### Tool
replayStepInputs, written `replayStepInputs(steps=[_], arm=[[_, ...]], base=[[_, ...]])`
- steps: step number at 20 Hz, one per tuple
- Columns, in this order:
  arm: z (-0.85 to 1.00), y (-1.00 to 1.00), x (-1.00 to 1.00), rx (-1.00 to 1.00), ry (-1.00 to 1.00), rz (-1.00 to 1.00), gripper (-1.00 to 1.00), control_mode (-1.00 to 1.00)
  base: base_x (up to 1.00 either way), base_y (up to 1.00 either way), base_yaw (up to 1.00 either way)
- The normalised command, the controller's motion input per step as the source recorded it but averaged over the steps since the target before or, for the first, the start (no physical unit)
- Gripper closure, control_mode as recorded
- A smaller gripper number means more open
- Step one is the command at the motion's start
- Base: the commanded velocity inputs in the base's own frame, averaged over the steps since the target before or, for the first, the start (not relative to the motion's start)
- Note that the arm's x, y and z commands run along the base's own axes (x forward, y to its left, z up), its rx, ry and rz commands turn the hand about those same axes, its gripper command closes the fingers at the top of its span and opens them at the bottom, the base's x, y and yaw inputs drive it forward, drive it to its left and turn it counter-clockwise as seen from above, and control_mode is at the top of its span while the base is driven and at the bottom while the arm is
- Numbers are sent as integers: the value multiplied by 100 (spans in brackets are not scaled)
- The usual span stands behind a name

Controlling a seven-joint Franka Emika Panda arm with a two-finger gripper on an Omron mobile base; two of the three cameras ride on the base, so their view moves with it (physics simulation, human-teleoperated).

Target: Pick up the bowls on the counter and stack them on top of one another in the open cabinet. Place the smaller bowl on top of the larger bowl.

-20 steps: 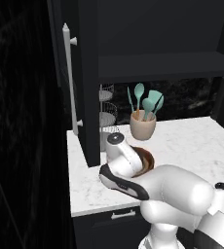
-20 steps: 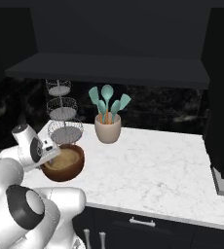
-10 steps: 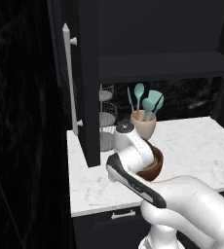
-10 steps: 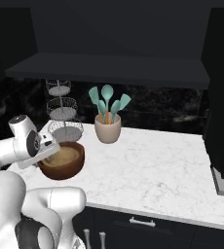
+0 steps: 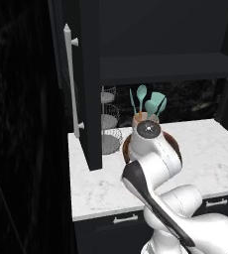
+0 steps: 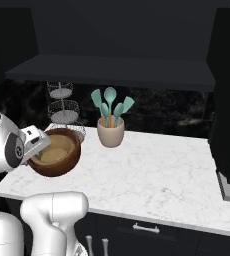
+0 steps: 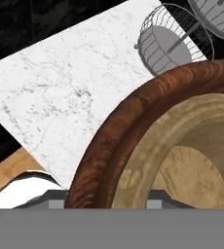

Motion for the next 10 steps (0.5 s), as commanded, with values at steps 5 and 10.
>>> replayStepInputs(steps=[5,10], arm=[[100,-11,0,-2,-24,15,100,-100],[100,-16,10,0,-9,14,100,-100]], base=[[0,0,0],[0,0,0]])
